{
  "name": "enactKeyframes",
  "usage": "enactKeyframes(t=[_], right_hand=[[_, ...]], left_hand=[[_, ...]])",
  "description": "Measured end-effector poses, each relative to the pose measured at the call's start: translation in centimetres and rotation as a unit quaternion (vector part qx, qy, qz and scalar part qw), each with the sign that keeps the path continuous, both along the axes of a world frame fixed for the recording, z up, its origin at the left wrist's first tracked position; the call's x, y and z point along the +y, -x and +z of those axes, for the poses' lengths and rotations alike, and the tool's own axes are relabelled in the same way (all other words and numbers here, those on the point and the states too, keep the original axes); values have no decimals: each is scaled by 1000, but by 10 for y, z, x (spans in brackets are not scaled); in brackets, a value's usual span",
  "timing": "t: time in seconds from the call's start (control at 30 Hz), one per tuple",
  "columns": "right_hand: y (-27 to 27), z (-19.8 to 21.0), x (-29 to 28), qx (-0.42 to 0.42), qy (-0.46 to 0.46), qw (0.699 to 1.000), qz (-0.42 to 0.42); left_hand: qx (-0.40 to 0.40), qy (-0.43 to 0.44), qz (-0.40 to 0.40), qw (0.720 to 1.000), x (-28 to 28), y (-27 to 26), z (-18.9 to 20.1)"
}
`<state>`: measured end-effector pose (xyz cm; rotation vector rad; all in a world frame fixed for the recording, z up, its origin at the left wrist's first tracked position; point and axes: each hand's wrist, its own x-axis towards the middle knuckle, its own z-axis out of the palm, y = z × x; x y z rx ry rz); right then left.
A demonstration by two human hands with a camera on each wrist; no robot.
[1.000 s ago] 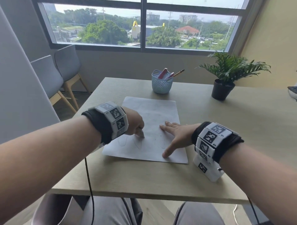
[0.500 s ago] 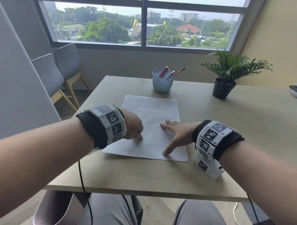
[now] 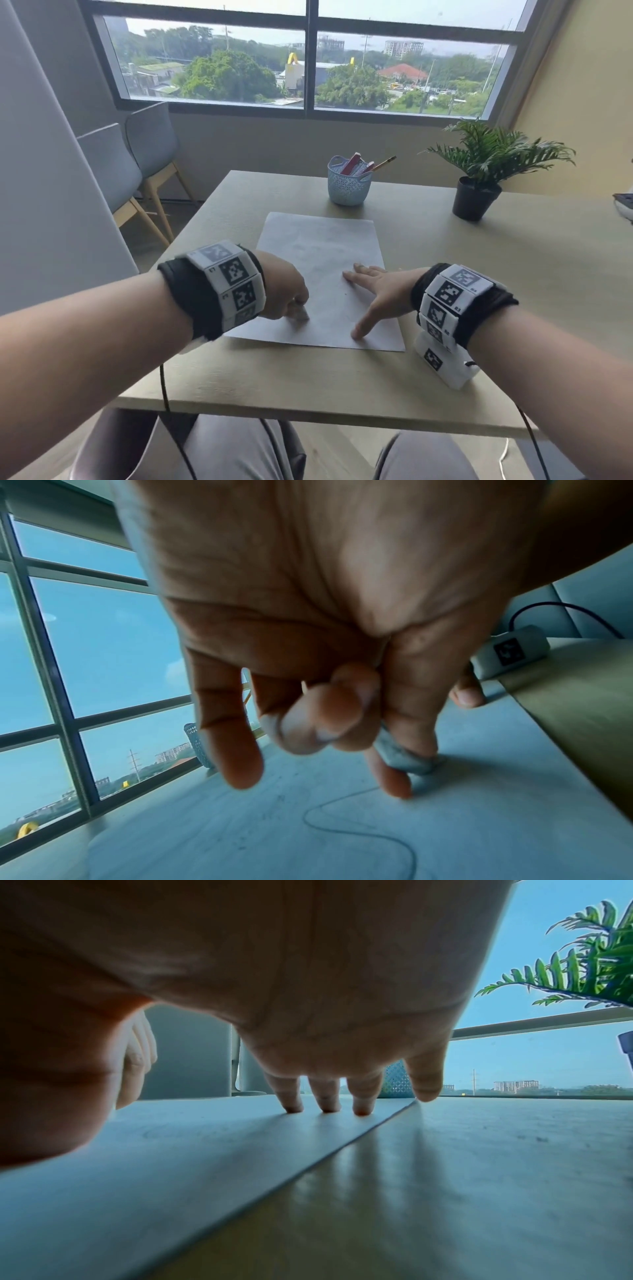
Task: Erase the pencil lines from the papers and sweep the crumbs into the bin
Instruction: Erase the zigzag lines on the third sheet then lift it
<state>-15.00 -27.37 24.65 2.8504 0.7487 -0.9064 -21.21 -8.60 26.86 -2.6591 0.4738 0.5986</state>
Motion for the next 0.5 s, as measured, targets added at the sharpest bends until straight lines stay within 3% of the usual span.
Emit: enactKeyframes(t=[0.2, 0.5], right_hand=[[17, 8, 11, -55, 22, 997, 44], [16, 2, 20, -10, 34, 999, 38]], left_hand=[[-12, 15, -10, 1000, -11, 1, -2], [-17, 62, 20, 998, -14, -14, 2]])
